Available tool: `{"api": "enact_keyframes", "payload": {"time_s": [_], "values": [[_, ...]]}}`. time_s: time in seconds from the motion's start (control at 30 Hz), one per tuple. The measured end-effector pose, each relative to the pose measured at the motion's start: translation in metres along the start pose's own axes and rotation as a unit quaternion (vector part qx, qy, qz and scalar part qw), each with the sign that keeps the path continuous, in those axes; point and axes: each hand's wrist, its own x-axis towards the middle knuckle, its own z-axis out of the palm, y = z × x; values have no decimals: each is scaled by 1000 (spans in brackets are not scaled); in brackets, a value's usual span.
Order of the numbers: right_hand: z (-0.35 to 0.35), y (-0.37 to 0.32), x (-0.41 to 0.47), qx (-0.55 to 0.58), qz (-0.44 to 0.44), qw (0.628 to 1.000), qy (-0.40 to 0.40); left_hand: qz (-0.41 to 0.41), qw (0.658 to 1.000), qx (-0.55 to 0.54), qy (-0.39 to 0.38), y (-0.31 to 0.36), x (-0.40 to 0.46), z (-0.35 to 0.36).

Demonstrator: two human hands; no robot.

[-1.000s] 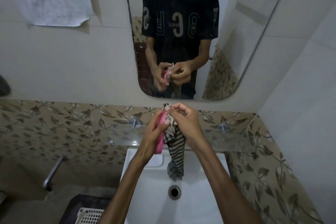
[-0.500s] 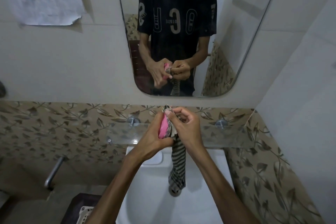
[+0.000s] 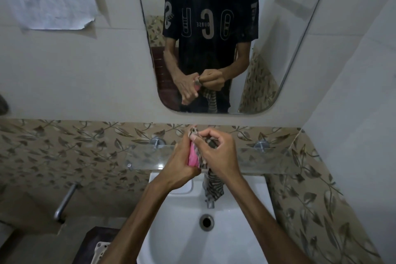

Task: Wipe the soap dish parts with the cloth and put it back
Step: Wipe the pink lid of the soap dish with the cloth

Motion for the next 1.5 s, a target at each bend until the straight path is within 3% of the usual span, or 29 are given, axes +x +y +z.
{"api": "enact_keyframes", "payload": {"time_s": [0.07,0.3,0.5,0.6,0.7,0.87,1.0,1.2,1.33,1.5], "values": [[2,4,-11,1,-11,1000,-24,-6,1000,6,-1,-2,1,-4],[-7,6,11,102,130,985,-46,31,996,84,-16,4,6,-1],[-12,1,14,251,286,922,-68,98,962,250,-40,-5,15,-8],[-8,2,12,311,312,896,-47,126,946,300,-16,-4,14,-9],[2,3,9,342,305,889,11,88,941,324,26,3,9,-2],[16,4,-3,281,207,936,50,-25,978,151,143,11,-5,10],[24,5,-8,153,129,979,40,-82,981,88,152,14,-6,9],[23,10,-15,-9,23,1000,18,-73,977,29,198,-5,-9,11],[19,15,-7,2,64,997,46,-33,980,41,190,-16,-11,13],[20,22,-5,31,110,988,107,-19,988,-37,151,-29,-12,15]]}}
